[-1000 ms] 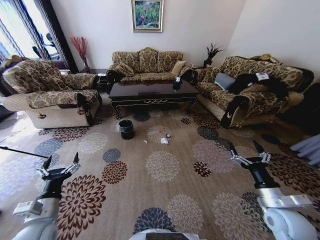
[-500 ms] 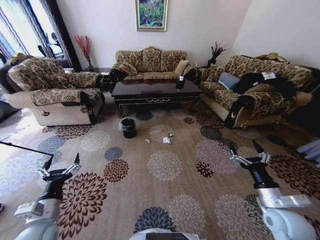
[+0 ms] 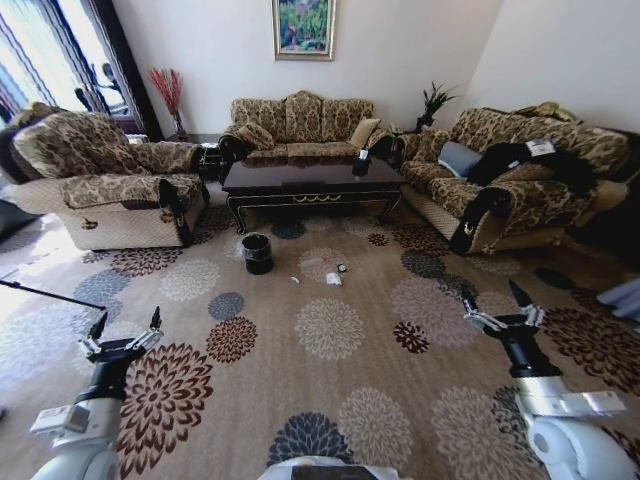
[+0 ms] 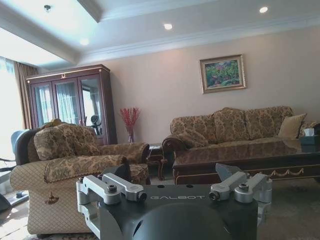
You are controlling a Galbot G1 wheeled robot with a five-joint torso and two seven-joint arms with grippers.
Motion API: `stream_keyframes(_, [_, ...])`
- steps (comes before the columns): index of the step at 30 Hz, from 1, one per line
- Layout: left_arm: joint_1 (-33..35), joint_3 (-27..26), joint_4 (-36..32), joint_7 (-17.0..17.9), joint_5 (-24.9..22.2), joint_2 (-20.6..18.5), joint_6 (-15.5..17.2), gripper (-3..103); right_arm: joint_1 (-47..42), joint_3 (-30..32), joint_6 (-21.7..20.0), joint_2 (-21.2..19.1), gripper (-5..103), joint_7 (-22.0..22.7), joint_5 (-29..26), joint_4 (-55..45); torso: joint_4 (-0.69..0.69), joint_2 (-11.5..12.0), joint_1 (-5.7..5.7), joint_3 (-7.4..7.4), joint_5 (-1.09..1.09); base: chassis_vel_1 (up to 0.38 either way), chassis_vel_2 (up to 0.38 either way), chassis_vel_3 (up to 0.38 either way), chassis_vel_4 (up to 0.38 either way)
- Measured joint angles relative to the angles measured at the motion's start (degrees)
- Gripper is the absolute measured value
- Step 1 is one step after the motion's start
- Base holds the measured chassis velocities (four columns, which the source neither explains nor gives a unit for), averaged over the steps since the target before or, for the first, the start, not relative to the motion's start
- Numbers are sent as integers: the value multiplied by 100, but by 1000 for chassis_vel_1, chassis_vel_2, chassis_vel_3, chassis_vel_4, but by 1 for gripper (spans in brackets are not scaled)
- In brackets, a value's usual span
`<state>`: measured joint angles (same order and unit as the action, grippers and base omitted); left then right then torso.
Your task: Move to the front of the table and pick up the trash from the floor, then place it into the trash bin.
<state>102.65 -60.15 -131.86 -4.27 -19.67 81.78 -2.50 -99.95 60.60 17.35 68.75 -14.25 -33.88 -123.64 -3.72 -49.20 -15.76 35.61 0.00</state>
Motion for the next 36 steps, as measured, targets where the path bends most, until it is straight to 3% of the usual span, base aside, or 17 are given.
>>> stream_keyframes(19, [70, -126, -260, -86, -2, -26, 16, 100, -72, 88, 32, -19, 100, -10, 34, -91, 0, 481, 203, -279, 0, 0, 0, 0, 0])
stream_keyframes(24, [98, -224, -464, -86, -37, -36, 86, 100, -152, 224, -156, -21, 100, 32, -56, -338, 0, 591, 252, -338, 0, 0, 0, 0, 0])
stream_keyframes(32, [128, -404, -866, -69, -113, -52, 587, 100, -279, 573, -800, -26, 100, 142, -131, -796, 0, 823, 354, -470, 0, 0, 0, 0, 0])
stream_keyframes(36, [129, -406, -817, -74, 13, -49, 695, 100, -313, 584, -896, 6, 100, 109, 12, -808, 0, 907, 386, -521, 0, 0, 0, 0, 0])
